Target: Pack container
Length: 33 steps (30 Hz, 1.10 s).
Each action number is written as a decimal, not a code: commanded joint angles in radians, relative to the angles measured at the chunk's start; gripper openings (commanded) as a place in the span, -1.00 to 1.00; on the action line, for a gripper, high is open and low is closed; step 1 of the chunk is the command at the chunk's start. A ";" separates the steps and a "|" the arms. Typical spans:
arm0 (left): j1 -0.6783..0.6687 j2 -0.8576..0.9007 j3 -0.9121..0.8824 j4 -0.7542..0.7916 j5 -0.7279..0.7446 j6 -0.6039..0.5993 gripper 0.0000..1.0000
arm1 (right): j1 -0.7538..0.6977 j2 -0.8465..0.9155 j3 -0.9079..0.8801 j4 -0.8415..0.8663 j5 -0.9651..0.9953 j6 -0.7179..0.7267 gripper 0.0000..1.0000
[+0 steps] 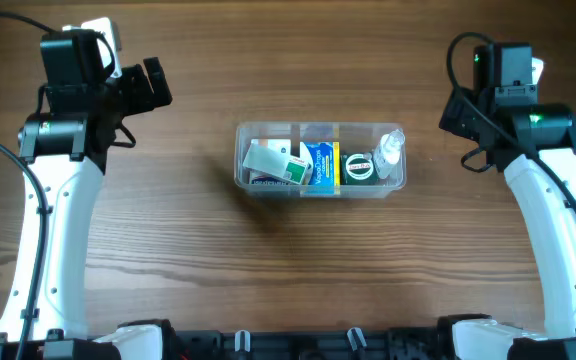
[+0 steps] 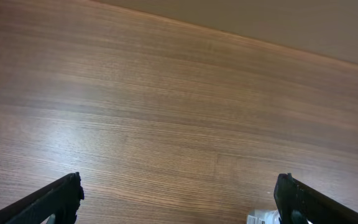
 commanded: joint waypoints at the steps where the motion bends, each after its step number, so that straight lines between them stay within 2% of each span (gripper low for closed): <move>1: 0.003 -0.013 0.004 0.000 -0.003 -0.010 0.99 | -0.003 0.006 0.010 0.003 0.019 -0.011 0.99; 7: 0.003 -0.013 0.004 0.000 -0.003 -0.010 0.99 | 0.002 -0.128 0.002 0.002 0.016 -0.011 0.99; 19: 0.003 -0.013 0.004 0.000 -0.003 -0.010 1.00 | 0.015 -0.684 -0.015 0.002 0.017 -0.011 1.00; 28: 0.003 -0.013 0.004 0.000 -0.003 -0.010 0.99 | 0.015 -0.993 -0.251 -0.021 0.028 -0.013 0.99; 33: 0.003 -0.013 0.004 0.000 -0.003 -0.010 1.00 | 0.015 -1.145 -0.476 0.101 -0.064 -0.013 0.99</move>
